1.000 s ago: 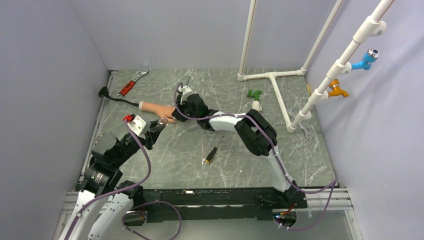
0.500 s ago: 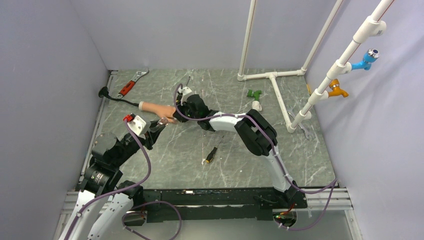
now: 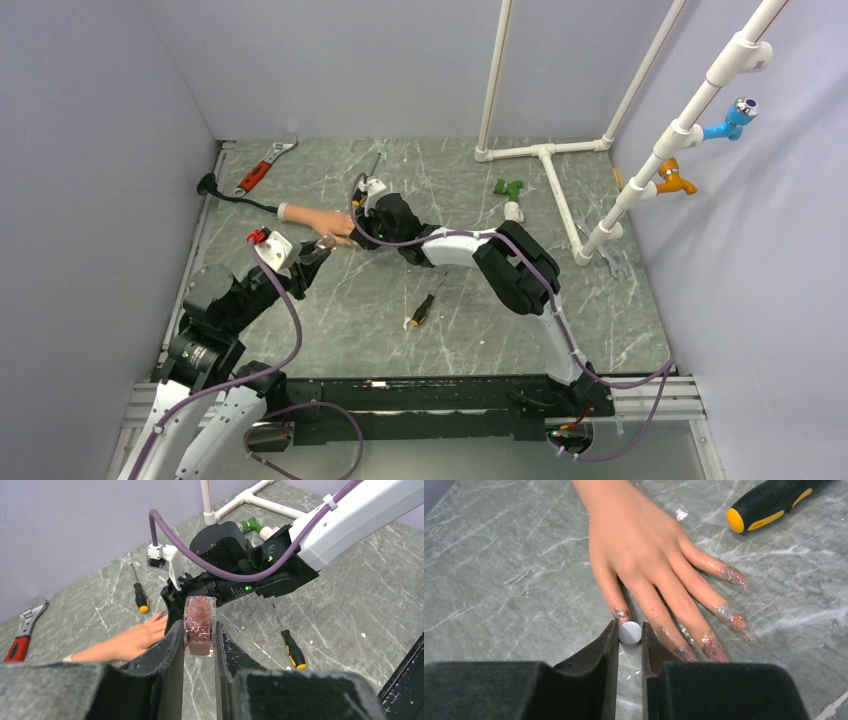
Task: Paint the nails
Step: Paint the nail polish on the nail.
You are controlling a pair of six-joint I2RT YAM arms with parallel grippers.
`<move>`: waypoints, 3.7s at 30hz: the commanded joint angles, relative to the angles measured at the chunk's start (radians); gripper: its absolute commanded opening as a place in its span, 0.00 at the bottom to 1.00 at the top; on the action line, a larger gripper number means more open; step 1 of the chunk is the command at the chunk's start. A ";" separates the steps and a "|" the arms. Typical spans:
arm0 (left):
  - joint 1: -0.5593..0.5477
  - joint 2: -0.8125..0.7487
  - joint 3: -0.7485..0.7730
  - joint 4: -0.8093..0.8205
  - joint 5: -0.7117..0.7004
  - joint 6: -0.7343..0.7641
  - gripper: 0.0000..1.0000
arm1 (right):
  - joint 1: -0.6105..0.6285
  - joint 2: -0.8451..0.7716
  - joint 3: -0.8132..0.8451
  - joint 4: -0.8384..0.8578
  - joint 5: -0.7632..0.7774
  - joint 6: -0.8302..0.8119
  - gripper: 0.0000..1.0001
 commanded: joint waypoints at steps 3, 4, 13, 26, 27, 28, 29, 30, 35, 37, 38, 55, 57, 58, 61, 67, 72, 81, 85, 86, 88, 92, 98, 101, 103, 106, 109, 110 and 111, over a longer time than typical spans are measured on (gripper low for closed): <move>0.003 0.000 0.022 0.023 -0.015 -0.012 0.00 | 0.017 -0.091 -0.003 0.037 0.018 -0.026 0.00; 0.004 0.000 0.022 0.022 -0.015 -0.011 0.00 | 0.020 -0.093 0.000 0.036 0.020 -0.027 0.00; 0.003 -0.005 0.022 0.021 -0.015 -0.011 0.00 | 0.024 -0.059 0.061 0.022 0.019 -0.031 0.00; 0.003 -0.006 0.022 0.020 -0.019 -0.010 0.00 | 0.024 0.001 0.149 -0.009 0.017 -0.046 0.00; 0.004 -0.005 0.023 0.019 -0.020 -0.010 0.00 | 0.024 0.003 0.149 -0.011 0.014 -0.045 0.00; 0.003 -0.005 0.023 0.020 -0.021 -0.010 0.00 | 0.025 0.006 0.148 -0.013 0.014 -0.045 0.00; 0.003 -0.005 0.023 0.018 -0.021 -0.010 0.00 | 0.025 0.008 0.146 -0.014 0.015 -0.044 0.00; 0.003 -0.006 0.022 0.019 -0.022 -0.010 0.00 | 0.024 0.009 0.142 -0.014 0.015 -0.044 0.00; 0.003 -0.008 0.022 0.019 -0.018 -0.009 0.00 | 0.026 0.014 0.127 -0.014 0.019 -0.052 0.00; 0.003 -0.008 0.023 0.020 -0.018 -0.010 0.00 | 0.026 0.018 0.124 -0.015 0.023 -0.058 0.00; 0.003 -0.007 0.023 0.019 -0.019 -0.010 0.00 | 0.025 0.020 0.126 -0.015 0.023 -0.060 0.00; 0.003 -0.009 0.022 0.020 -0.020 -0.010 0.00 | 0.027 0.016 0.091 -0.018 0.050 -0.075 0.00; 0.004 -0.010 0.023 0.020 -0.021 -0.010 0.00 | 0.026 0.014 0.088 -0.022 0.052 -0.078 0.00; 0.004 -0.010 0.023 0.020 -0.021 -0.010 0.00 | 0.026 0.014 0.086 -0.022 0.053 -0.080 0.00; 0.003 -0.010 0.024 0.020 -0.021 -0.010 0.00 | 0.027 0.013 0.083 -0.023 0.058 -0.084 0.00; 0.003 -0.009 0.023 0.019 -0.021 -0.010 0.00 | 0.027 -0.001 0.070 -0.023 0.067 -0.093 0.00; 0.004 -0.007 0.023 0.019 -0.021 -0.009 0.00 | 0.026 -0.014 0.048 -0.018 0.075 -0.099 0.00; 0.004 -0.008 0.024 0.018 -0.021 -0.010 0.00 | 0.028 -0.034 0.045 -0.014 0.080 -0.103 0.00; 0.003 -0.007 0.023 0.017 -0.020 -0.010 0.00 | 0.029 -0.042 0.050 -0.012 0.078 -0.103 0.00; 0.003 -0.008 0.024 0.018 -0.022 -0.009 0.00 | 0.029 -0.044 0.052 -0.012 0.077 -0.103 0.00; 0.003 -0.008 0.023 0.018 -0.023 -0.009 0.00 | 0.032 -0.048 0.055 -0.012 0.078 -0.105 0.00; 0.004 -0.009 0.023 0.018 -0.022 -0.008 0.00 | 0.035 -0.051 0.059 -0.011 0.077 -0.108 0.00; 0.003 -0.010 0.023 0.017 -0.023 -0.008 0.00 | 0.036 -0.059 0.044 0.016 0.074 -0.104 0.00; 0.003 -0.009 0.024 0.018 -0.023 -0.009 0.00 | 0.036 -0.056 0.054 0.009 0.076 -0.107 0.00; 0.003 -0.009 0.023 0.018 -0.024 -0.008 0.00 | 0.036 -0.054 0.060 0.006 0.078 -0.109 0.00; 0.003 -0.008 0.021 0.017 -0.024 -0.009 0.00 | 0.036 -0.050 0.062 0.014 0.080 -0.108 0.00; 0.004 -0.006 0.023 0.018 -0.023 -0.009 0.00 | 0.036 -0.042 0.076 0.008 0.078 -0.109 0.00; 0.004 -0.006 0.022 0.018 -0.023 -0.009 0.00 | 0.036 -0.040 0.080 0.006 0.078 -0.109 0.00; 0.004 -0.006 0.022 0.018 -0.023 -0.009 0.00 | 0.036 -0.037 0.083 0.006 0.079 -0.110 0.00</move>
